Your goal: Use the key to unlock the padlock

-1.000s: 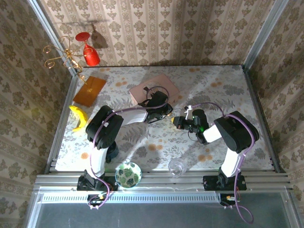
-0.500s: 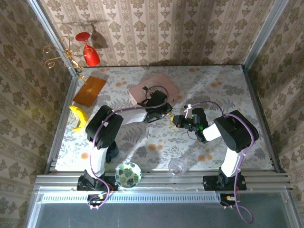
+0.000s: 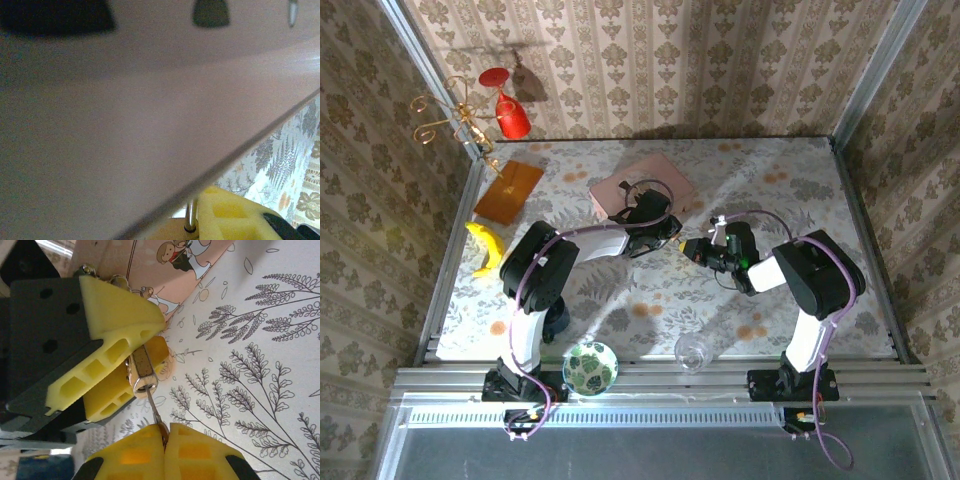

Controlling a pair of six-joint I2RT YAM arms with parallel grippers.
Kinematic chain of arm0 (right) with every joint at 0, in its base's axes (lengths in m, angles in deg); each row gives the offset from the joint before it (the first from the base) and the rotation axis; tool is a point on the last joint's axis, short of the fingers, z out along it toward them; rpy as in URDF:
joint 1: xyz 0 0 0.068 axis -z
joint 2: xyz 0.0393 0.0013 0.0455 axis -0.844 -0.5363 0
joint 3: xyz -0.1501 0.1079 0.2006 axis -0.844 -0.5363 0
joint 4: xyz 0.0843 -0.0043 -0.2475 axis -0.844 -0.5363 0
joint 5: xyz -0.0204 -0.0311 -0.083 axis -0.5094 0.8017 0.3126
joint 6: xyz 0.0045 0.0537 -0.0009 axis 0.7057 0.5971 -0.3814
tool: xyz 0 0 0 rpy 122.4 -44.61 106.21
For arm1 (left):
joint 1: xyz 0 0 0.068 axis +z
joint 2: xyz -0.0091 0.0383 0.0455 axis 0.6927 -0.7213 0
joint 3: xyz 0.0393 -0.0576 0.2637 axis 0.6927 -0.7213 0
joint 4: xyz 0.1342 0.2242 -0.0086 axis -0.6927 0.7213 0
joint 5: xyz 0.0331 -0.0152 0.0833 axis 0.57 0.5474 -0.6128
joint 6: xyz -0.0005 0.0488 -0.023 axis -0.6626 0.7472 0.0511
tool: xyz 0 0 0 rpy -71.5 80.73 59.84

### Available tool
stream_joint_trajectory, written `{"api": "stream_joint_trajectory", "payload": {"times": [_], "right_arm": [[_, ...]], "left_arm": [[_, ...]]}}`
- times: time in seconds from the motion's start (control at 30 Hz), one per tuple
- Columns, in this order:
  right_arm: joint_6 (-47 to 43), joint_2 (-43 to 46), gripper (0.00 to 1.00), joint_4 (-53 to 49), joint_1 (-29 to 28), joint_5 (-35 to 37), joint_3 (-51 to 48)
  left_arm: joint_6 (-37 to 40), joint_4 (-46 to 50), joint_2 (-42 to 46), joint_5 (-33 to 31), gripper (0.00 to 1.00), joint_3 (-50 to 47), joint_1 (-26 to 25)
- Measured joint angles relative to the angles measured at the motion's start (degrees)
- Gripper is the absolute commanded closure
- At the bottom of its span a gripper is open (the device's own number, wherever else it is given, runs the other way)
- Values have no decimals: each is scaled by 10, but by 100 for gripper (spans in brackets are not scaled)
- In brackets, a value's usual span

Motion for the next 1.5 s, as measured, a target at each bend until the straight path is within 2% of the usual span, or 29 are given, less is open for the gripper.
{"api": "stream_joint_trajectory", "payload": {"times": [0.13, 0.33, 0.43, 0.67, 0.83, 1.13, 1.5], "right_arm": [[39, -27, 100, 44, 12, -29, 0], [43, -31, 100, 48, 15, -40, 2], [17, -24, 100, 17, 12, -40, 11], [-67, 21, 100, -126, -5, -14, 54], [-77, 24, 100, -153, -4, -14, 64], [-57, -43, 100, -154, 28, -126, 123], [-57, -46, 98, -148, 31, -139, 124]], "left_arm": [[0, -3, -1, 0, 100, 0, 2], [0, -4, -1, 0, 100, 0, 2], [0, -3, -2, 0, 100, 0, 2], [0, 1, -2, 0, 100, 2, 7], [0, 2, -2, 0, 100, 2, 7], [0, 4, -2, -5, 100, 2, 18], [0, 10, -2, -4, 100, 5, 18]]}}
